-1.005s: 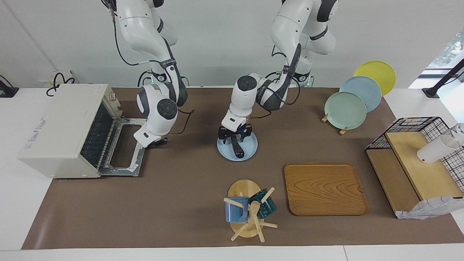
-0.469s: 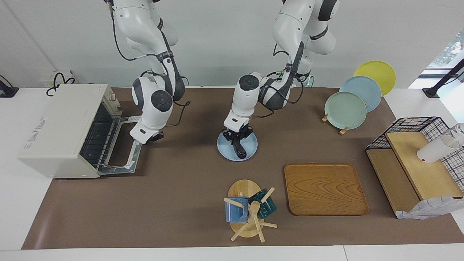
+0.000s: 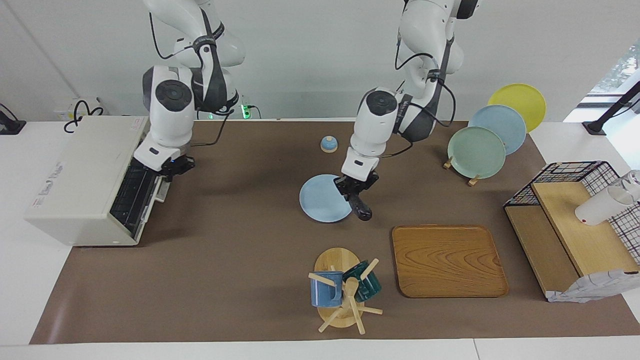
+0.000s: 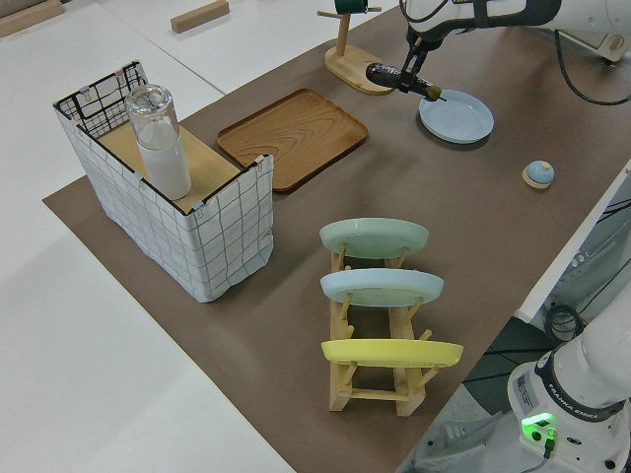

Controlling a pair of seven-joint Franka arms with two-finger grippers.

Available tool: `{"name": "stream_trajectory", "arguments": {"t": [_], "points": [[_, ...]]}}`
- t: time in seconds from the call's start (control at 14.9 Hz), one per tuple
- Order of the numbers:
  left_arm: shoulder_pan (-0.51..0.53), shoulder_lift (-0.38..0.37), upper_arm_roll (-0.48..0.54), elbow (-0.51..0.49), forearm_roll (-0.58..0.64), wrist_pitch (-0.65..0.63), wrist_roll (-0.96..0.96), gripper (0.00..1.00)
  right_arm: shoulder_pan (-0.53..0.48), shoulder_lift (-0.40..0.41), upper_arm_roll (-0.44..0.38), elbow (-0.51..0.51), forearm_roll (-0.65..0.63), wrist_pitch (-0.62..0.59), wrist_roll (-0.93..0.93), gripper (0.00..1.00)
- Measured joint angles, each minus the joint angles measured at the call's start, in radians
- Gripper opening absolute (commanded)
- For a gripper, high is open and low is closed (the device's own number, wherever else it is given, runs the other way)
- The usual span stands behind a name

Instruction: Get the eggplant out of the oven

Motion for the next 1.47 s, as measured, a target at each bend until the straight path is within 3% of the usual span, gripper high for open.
{"name": "stream_trajectory", "arguments": {"t": [0.07, 0.2, 0.33, 0.47, 0.54, 0.6, 0.67, 0.87, 1.0, 1.07, 1.47], "points": [[0.047, 0.005, 0.000, 0.001, -0.012, 0.000, 0.069, 0.00, -0.011, -0.001, -0.004, 0.004, 0.016, 0.000, -0.018, 0.00], [0.139, 0.018, 0.001, 0.005, -0.048, 0.000, 0.218, 0.00, -0.022, -0.005, -0.009, 0.025, 0.085, -0.022, -0.043, 0.24], [0.220, 0.051, 0.002, 0.034, -0.060, -0.003, 0.334, 0.00, -0.028, -0.012, -0.015, 0.097, 0.189, -0.139, -0.055, 0.44], [0.279, 0.107, 0.002, 0.092, -0.060, -0.009, 0.412, 0.00, -0.026, -0.021, -0.014, 0.219, 0.275, -0.257, -0.058, 0.51], [0.297, 0.142, 0.002, 0.125, -0.060, -0.009, 0.431, 0.00, -0.024, -0.023, -0.011, 0.275, 0.296, -0.300, -0.059, 0.66], [0.310, 0.183, 0.001, 0.160, -0.059, -0.008, 0.442, 0.00, -0.023, -0.022, -0.008, 0.316, 0.308, -0.331, -0.059, 0.93], [0.317, 0.225, 0.001, 0.196, -0.059, -0.005, 0.447, 0.00, -0.023, -0.020, -0.006, 0.340, 0.321, -0.349, -0.059, 1.00], [0.318, 0.317, -0.004, 0.273, -0.057, 0.031, 0.449, 0.00, -0.022, -0.004, -0.005, 0.357, 0.376, -0.362, -0.035, 1.00], [0.316, 0.333, -0.009, 0.289, -0.041, 0.038, 0.449, 0.00, -0.016, 0.002, -0.001, 0.358, 0.380, -0.381, 0.031, 1.00], [0.315, 0.333, -0.011, 0.291, -0.026, 0.038, 0.449, 0.99, -0.009, 0.002, -0.001, 0.358, 0.380, -0.388, 0.053, 1.00], [0.308, 0.333, -0.013, 0.294, -0.018, 0.040, 0.500, 1.00, 0.082, 0.019, -0.080, 0.385, 0.380, -0.390, 0.106, 1.00]]}}
